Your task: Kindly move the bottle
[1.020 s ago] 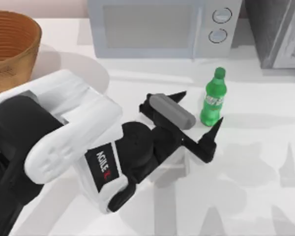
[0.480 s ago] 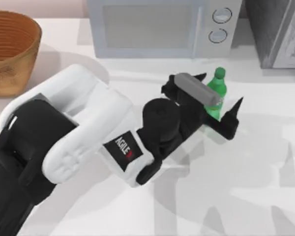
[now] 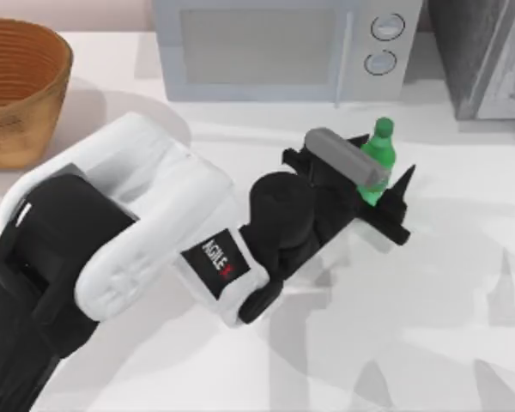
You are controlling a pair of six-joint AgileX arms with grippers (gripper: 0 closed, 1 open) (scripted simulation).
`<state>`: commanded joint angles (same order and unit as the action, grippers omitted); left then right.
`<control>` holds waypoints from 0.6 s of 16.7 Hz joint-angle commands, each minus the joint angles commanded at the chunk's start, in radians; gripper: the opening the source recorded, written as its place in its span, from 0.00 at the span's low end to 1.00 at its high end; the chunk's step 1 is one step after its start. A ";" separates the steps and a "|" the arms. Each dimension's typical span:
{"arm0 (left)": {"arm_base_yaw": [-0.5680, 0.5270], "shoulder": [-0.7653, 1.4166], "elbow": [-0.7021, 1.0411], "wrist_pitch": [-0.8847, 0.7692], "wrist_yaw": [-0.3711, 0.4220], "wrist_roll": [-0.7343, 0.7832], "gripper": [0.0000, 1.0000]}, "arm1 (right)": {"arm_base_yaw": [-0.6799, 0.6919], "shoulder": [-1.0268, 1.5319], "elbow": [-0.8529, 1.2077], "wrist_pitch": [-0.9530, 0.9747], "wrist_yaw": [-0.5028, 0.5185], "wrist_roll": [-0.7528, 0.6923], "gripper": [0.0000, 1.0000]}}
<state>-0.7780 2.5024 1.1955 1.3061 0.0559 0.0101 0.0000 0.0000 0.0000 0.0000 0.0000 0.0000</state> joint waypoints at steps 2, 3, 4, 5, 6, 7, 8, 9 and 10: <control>0.000 0.000 0.000 0.000 0.000 0.000 0.40 | 0.000 0.000 0.000 0.000 0.000 0.000 1.00; 0.000 0.000 0.000 0.000 0.000 0.000 0.32 | 0.000 0.000 0.000 0.000 0.000 0.000 1.00; 0.000 0.000 0.000 0.000 0.000 0.000 0.25 | 0.000 0.000 0.000 0.000 0.000 0.000 1.00; 0.000 0.000 0.000 0.000 0.000 0.000 0.17 | 0.000 0.000 0.000 0.000 0.000 0.000 1.00; 0.000 0.000 0.000 0.000 0.000 0.000 0.10 | 0.000 0.000 0.000 0.000 0.000 0.000 1.00; 0.000 0.000 0.000 0.000 0.000 0.000 0.02 | 0.000 0.000 0.000 0.000 0.000 0.000 1.00; 0.000 0.000 0.000 0.000 0.000 0.000 0.00 | 0.000 0.000 0.000 0.000 0.000 0.000 1.00; 0.000 0.000 0.000 0.000 0.000 0.000 0.00 | 0.000 0.000 0.000 0.000 0.000 0.000 1.00; 0.000 0.000 0.000 0.000 0.000 0.000 0.00 | 0.000 0.000 0.000 0.000 0.000 0.000 1.00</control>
<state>-0.7780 2.5024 1.1955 1.3061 0.0559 0.0101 0.0000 0.0000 0.0000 0.0000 0.0000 0.0000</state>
